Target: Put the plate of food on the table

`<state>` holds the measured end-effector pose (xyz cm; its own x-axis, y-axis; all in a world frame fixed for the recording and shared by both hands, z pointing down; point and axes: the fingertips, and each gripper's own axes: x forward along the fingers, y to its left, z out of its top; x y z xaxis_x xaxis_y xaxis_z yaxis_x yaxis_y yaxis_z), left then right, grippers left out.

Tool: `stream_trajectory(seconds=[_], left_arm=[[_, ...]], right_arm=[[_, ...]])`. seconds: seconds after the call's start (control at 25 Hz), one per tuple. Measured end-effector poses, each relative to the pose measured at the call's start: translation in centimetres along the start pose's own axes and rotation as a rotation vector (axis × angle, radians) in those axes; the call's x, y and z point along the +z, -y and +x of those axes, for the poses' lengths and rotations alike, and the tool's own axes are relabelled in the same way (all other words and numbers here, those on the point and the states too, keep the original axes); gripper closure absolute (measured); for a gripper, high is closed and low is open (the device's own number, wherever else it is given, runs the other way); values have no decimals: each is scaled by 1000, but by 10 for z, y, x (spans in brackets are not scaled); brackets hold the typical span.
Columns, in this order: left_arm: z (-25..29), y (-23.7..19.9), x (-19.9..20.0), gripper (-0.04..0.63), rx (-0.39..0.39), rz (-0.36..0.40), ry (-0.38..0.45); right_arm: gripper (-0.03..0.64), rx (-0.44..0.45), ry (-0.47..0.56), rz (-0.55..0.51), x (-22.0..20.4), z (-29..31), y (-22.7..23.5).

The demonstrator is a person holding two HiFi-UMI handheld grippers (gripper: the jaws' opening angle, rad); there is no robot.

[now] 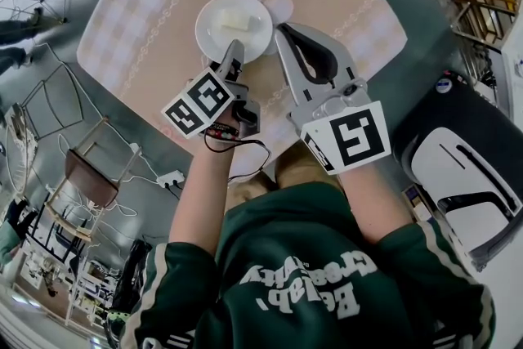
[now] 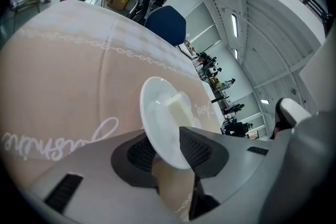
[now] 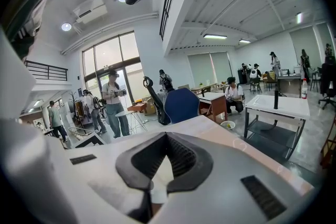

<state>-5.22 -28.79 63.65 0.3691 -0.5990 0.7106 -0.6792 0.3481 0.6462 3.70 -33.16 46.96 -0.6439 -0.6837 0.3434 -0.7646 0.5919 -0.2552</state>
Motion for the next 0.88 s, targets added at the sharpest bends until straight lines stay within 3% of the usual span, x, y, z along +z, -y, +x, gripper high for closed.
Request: stream_trajectory(seconds=[0.88], left_arm=[[-15, -3, -14, 472, -34, -5, 20]], right_arm=[[601, 10, -5, -46, -10, -11, -13]])
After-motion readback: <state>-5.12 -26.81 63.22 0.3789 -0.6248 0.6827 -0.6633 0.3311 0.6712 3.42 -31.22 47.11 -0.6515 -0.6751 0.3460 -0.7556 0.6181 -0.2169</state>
